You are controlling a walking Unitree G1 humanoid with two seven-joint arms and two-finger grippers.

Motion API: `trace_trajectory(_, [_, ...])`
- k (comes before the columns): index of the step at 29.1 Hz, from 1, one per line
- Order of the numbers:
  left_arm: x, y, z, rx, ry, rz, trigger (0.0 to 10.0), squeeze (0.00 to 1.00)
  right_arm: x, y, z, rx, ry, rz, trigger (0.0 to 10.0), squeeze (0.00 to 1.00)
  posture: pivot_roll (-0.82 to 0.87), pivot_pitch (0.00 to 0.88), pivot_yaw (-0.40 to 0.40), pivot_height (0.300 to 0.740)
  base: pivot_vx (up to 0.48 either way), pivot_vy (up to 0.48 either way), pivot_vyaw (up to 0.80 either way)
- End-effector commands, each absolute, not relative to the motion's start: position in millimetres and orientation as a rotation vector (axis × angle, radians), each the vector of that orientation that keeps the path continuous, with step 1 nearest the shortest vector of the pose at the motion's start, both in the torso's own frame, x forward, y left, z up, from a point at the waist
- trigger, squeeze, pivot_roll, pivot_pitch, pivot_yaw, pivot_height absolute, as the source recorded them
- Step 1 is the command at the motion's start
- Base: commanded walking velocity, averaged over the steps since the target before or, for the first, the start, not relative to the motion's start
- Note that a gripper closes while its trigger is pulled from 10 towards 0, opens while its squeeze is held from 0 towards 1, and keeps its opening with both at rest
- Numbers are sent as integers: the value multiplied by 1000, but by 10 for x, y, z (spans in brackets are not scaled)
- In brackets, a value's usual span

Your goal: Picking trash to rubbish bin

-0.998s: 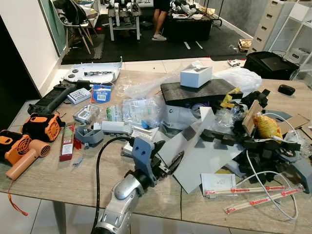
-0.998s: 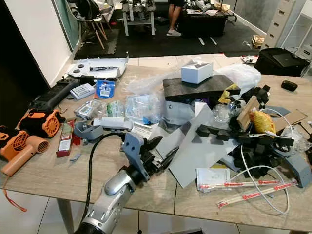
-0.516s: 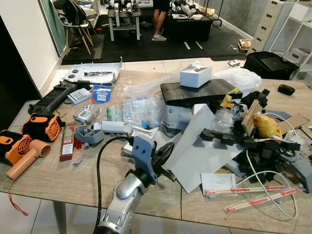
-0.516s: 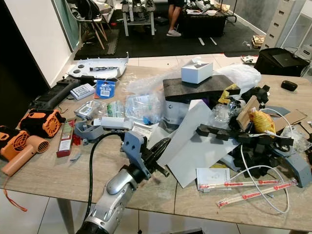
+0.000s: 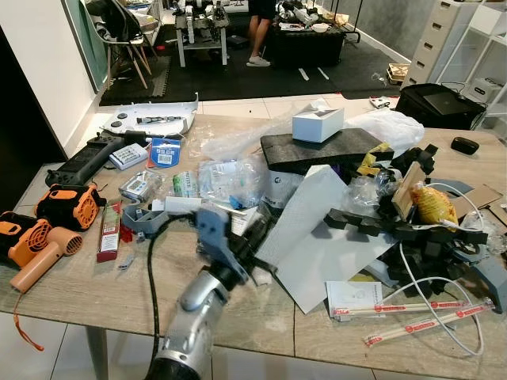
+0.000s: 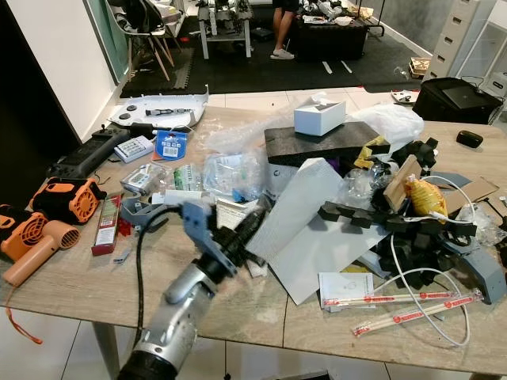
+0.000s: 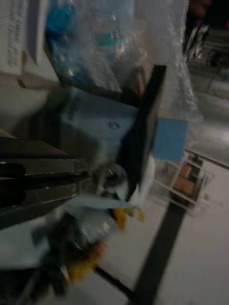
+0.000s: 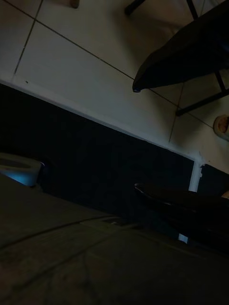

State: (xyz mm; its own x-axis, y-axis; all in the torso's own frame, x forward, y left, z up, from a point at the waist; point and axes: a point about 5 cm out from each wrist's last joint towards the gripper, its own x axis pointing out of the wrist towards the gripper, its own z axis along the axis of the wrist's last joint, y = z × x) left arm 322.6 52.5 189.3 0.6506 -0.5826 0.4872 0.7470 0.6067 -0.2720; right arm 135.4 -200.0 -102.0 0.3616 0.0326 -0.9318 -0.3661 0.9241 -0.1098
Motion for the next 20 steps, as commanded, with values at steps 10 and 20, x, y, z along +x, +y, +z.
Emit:
trace_trajectory(10, [2998, 348, 1805, -321, -293, -1080, 10000, 1000, 1270, -1924, -1059, -295, 1201, 277, 10000, 0, -123, 204, 73, 740, 0, 0, 0])
trace_trajectory(20, [3115, 419, 1794, -195, -296, -941, 10000, 1000, 1244, -1925, -1067, -292, 1208, 276, 10000, 0, -126, 209, 75, 740, 0, 0, 0])
